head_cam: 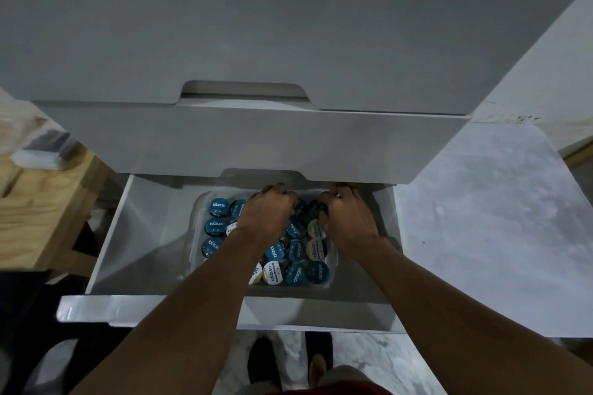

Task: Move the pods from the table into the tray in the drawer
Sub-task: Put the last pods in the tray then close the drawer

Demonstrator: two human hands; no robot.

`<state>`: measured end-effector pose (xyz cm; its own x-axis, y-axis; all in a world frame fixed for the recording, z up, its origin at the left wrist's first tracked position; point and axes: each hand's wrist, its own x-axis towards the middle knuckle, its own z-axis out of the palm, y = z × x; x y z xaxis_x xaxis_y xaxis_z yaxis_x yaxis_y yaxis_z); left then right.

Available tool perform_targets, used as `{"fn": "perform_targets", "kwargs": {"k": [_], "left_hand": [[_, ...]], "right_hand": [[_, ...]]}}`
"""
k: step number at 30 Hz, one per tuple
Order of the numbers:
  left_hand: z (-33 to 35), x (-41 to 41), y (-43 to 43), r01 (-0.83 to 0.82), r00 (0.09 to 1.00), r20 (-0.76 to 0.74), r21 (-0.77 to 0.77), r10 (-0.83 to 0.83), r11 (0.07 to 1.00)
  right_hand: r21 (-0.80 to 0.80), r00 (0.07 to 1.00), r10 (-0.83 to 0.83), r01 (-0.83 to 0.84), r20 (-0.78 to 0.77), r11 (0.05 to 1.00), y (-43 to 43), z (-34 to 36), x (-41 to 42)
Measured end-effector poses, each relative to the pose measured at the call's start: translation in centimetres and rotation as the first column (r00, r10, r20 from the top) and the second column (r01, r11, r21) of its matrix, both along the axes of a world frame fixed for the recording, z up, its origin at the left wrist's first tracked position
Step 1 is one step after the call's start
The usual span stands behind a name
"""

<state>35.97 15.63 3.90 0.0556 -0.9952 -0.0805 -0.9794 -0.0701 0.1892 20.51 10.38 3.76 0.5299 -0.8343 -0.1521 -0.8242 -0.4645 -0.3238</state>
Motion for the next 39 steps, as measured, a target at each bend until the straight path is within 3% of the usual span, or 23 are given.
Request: {"fn": "perform_targets", "kwargs": {"k": [9,15,18,26,31,39], "left_hand": [[1.6,0.7,2.2,-0.119,0.993,-0.007,0.016,0.120,0.993],[3.6,0.9,4.5,-0.118,0.988,0.088,-0.066,0.123,0.991],[4.7,1.2,5.9,-0.131,0.990,0.038,-0.070,0.134,0.989],[6.9,1.4,15.5,-0.053,0.993,0.083,-0.275,0.078,0.960],[6.3,1.2,21.8,-0.028,1.000,-0.001,-0.331,0.030,0.943],[2.2,0.7,27.8,0.033,0.996,0.088,-0.227,-0.013,0.973]], "right_hand": [[-0.009,0.998,-0.019,0.019,0.060,1.000,0.3,0.3,-0.7],[-0.011,0.999,-0.022,0.022,0.033,1.000,2.5,2.0,-1.0],[-0.030,0.999,-0.032,0.033,0.036,0.999,4.3,3.4,-1.0],[-0.184,0.982,-0.136,0.159,0.131,0.970,14.6,6.6,0.4],[-0.290,0.978,-0.098,0.148,0.182,0.946,22.0,5.9,0.7],[-0.162,0.991,-0.119,0.126,0.054,0.979,28.3,2.7,-0.4]]}}
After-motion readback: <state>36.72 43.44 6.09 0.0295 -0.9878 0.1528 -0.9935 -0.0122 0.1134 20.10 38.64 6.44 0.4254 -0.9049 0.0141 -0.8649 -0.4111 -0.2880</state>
